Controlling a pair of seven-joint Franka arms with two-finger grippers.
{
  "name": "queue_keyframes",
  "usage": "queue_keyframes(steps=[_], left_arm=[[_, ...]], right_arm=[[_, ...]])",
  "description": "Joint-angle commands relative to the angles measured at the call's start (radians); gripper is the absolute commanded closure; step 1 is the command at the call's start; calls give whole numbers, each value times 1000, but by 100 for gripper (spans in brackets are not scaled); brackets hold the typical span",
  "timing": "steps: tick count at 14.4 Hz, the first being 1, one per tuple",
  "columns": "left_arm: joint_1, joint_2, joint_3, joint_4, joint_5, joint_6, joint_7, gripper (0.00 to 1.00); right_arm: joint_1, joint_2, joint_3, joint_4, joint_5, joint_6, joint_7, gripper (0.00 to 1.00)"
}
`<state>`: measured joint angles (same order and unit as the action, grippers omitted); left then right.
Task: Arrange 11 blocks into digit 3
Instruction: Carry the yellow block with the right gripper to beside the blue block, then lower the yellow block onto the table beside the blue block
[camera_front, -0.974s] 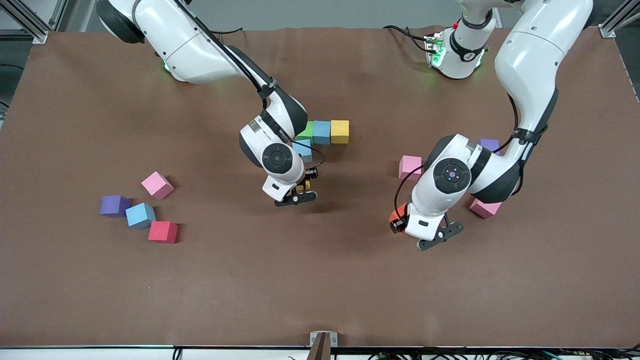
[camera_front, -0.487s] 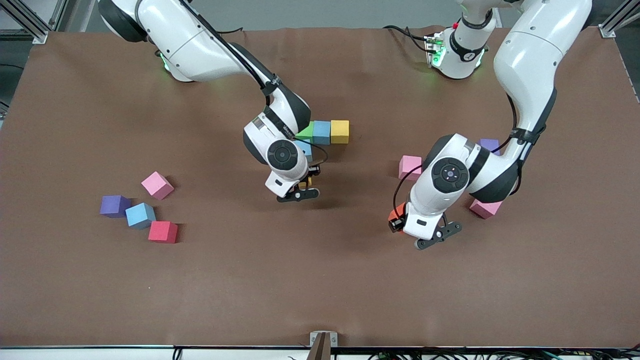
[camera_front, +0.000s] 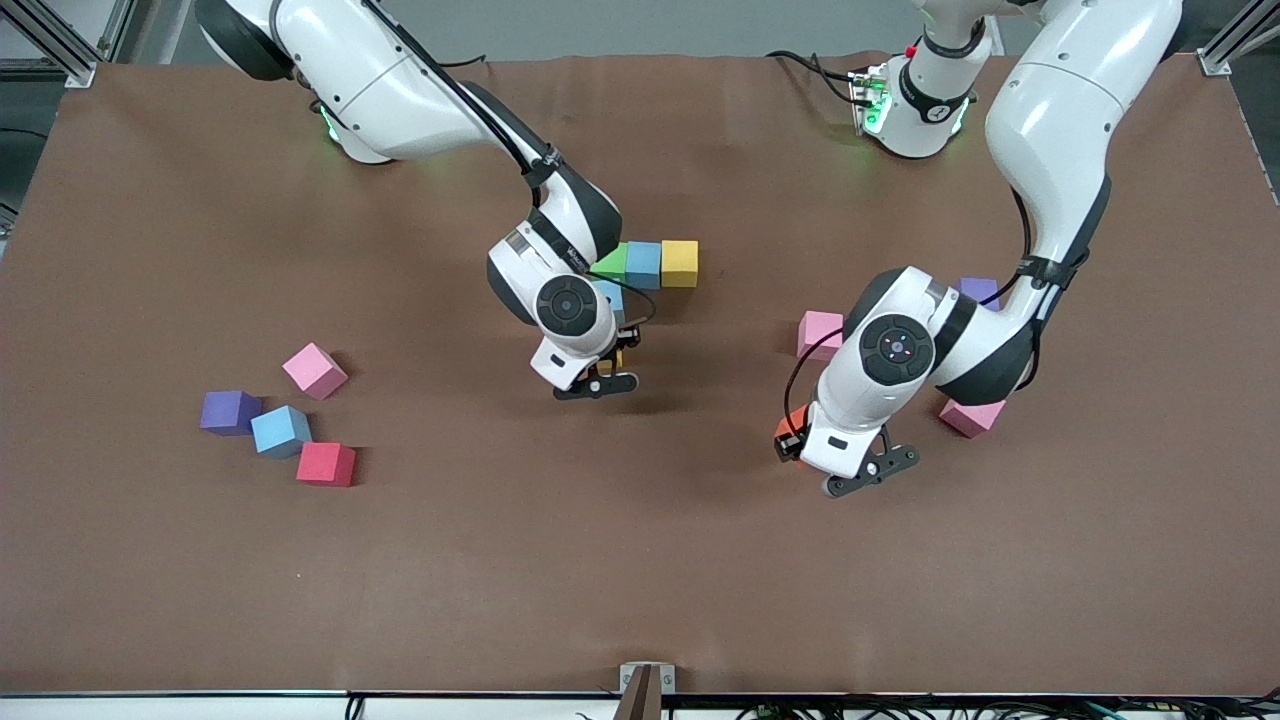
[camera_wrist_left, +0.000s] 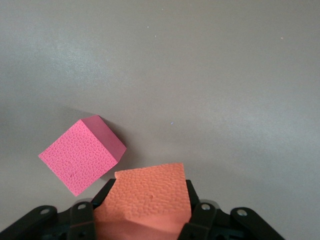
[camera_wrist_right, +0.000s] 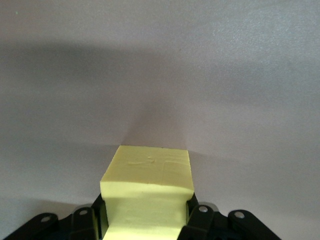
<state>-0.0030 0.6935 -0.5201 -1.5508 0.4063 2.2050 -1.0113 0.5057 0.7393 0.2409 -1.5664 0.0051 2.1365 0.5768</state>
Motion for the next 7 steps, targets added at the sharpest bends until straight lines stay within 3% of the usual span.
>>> queue_keyframes(steps=[1, 7], left_arm=[[-2, 4, -3, 6, 0, -11, 45, 78], [-2, 4, -3, 6, 0, -13, 76, 78]], right_arm=[[4, -31, 0, -49, 18, 3, 15, 63], [5, -44, 1, -70, 18, 3, 35, 63]])
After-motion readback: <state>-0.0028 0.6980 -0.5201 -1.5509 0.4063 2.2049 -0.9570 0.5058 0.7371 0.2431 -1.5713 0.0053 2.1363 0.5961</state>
